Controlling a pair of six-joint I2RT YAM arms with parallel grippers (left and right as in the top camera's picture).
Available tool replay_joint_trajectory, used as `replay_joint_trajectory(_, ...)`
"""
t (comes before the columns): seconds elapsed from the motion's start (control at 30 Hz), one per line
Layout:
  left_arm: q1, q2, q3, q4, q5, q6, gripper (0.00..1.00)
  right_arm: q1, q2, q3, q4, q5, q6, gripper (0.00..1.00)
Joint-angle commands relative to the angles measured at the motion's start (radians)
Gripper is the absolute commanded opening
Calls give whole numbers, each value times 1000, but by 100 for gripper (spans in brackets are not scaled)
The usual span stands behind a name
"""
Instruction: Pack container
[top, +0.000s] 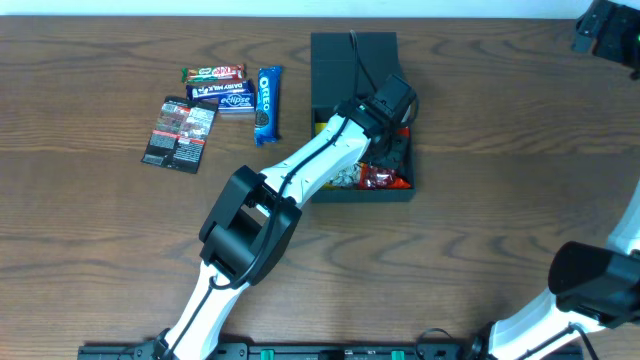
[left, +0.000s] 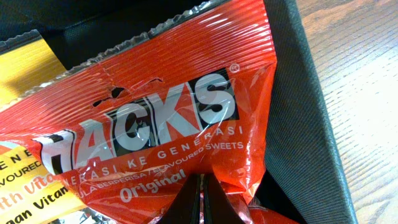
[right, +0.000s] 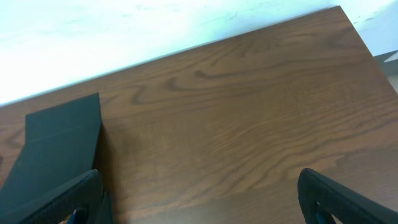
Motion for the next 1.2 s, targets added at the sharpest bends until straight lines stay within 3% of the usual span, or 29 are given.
replay_joint_trajectory(0.0,-9,55,-5,-4,29,19,5,-9,-11,-5,-1,-1,10,99)
replay_joint_trajectory(0.57,-7,101,18,-8,13,19,6,-9,-11,-5,-4,-1,10,99)
replay_joint_trajectory(0.83,-5,0,164,-43,-191,26,6,-9,-11,-5,-4,-1,10,99)
replay_joint_trajectory(1.17,-3,64,158,12,-125,10,6,-9,-11,-5,0,-1,10,99)
